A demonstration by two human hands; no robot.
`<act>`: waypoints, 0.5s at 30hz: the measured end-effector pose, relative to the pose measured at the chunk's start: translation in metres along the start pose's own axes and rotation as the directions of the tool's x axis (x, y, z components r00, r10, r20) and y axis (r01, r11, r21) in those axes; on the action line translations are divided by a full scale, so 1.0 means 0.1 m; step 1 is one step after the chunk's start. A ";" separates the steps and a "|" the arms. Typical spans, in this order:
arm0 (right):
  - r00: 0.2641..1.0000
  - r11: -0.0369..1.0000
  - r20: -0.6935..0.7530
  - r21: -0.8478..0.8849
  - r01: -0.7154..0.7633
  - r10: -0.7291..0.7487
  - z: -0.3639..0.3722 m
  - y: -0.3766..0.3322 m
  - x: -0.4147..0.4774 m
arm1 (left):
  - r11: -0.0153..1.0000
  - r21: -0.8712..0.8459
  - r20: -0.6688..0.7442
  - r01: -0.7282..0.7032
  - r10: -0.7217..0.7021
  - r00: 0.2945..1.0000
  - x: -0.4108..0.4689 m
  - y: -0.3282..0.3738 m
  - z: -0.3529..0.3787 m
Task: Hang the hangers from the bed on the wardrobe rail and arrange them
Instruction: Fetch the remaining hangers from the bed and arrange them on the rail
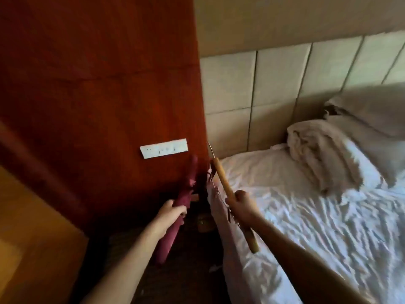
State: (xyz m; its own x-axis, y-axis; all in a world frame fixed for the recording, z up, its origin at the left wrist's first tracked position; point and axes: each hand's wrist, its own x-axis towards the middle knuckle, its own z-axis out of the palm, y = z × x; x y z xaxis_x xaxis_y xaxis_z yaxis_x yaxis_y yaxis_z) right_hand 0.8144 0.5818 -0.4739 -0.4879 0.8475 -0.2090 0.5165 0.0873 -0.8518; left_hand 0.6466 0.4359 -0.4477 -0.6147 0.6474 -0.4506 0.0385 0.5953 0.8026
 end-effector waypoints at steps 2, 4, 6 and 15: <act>0.994 0.998 0.097 0.050 0.044 -0.049 0.51 -0.41 0.01 | 0.995 -0.101 -0.100 0.022 -0.032 0.994 -0.10 -0.21 -0.63; 0.976 0.993 0.195 0.086 0.080 -0.096 0.92 -0.78 -0.05 | 0.987 -0.158 -0.195 0.035 -0.066 0.979 -0.23 -0.37 -1.16; 0.945 0.987 0.287 0.088 0.137 -0.157 1.29 -1.16 -0.14 | 0.976 -0.215 -0.283 0.030 -0.092 0.955 -0.39 -0.51 -1.68; 0.741 0.932 0.566 0.235 0.275 -0.361 2.39 -2.62 -0.58 | 0.945 -0.320 -0.603 -0.072 -0.144 0.785 -1.13 -0.75 -3.14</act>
State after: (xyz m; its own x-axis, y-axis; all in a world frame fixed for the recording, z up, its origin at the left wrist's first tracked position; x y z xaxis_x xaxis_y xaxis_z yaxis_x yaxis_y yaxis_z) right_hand 0.5387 0.3846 -0.3533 -0.9465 0.2999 -0.1195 0.1823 0.1912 -0.9645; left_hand 0.4654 0.1682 -0.3345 -0.9629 0.1351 -0.2336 -0.1712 0.3638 0.9156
